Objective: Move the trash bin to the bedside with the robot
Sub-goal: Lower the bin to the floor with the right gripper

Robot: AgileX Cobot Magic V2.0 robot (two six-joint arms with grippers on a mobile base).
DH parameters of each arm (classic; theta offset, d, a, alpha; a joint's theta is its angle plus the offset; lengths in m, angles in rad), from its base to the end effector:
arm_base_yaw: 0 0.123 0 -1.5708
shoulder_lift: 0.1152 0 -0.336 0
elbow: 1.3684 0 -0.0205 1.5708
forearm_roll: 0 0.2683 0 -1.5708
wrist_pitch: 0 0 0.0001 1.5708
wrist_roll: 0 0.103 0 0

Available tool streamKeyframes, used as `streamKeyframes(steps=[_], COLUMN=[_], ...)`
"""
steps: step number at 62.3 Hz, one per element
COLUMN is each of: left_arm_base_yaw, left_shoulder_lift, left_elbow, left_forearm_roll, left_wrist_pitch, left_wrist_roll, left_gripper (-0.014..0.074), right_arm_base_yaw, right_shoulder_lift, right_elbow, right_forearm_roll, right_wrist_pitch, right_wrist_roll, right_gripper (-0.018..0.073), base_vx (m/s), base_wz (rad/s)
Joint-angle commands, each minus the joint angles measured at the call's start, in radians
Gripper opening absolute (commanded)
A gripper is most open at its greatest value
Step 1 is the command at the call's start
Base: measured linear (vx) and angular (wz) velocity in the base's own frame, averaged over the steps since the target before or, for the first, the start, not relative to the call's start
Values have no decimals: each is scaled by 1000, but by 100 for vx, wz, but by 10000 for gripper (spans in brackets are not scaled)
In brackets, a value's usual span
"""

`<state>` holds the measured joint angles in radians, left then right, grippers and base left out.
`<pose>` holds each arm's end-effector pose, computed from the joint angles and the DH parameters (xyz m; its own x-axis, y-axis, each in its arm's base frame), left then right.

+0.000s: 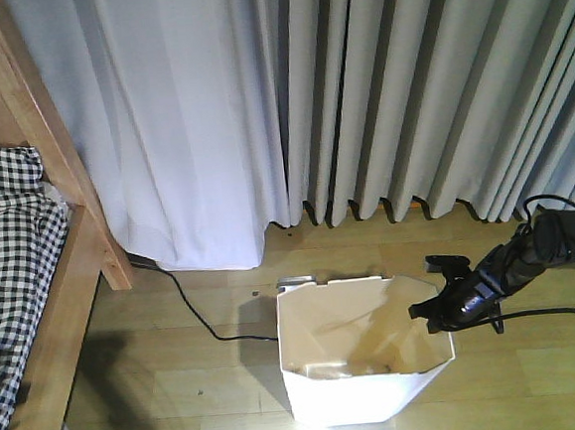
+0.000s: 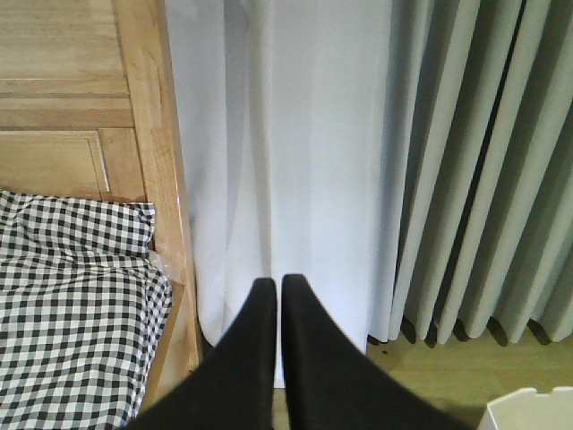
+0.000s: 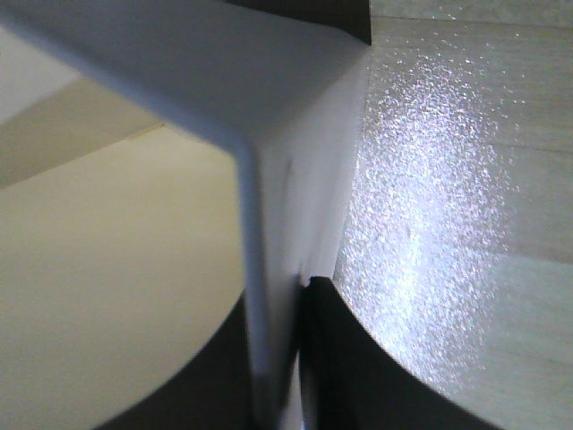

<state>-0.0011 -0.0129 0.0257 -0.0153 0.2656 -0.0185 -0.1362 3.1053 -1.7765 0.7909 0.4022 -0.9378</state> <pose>0.0329 -0.0005 0.1780 -0.1901 -0.0331 -0.9812 -0.0013 0.9994 -0.0334 0.4446 -0.0319 -0.2496 -0.9949 -0.0453 -0.0899 -0.0678 0.9616 0.2660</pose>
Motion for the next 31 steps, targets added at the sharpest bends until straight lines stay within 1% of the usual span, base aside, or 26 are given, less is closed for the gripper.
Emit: streamKeyframes(steps=[1,18,31], left_arm_base_yaw=[-2,-2,-2], left_shoulder_lift=[-14,-14,-14], left_elbow=[19,19,19], left_forearm_roll=[-3,-3,-3], left_wrist_pitch=[-69,-69,-69], left_wrist_roll=[-4,-4,-4], left_gripper=[-6,-6,-6], right_arm_base_yaw=[0,0,0], right_shoulder_lift=[-52,34,53], right_elbow=[-66,-181,-238], right_forearm_roll=[40,31,-38], right_wrist_pitch=[117,153,199], right_wrist_roll=[9,11,84], right_gripper=[52,108,172], base_vx=[0,0,0], base_wz=[0,0,0])
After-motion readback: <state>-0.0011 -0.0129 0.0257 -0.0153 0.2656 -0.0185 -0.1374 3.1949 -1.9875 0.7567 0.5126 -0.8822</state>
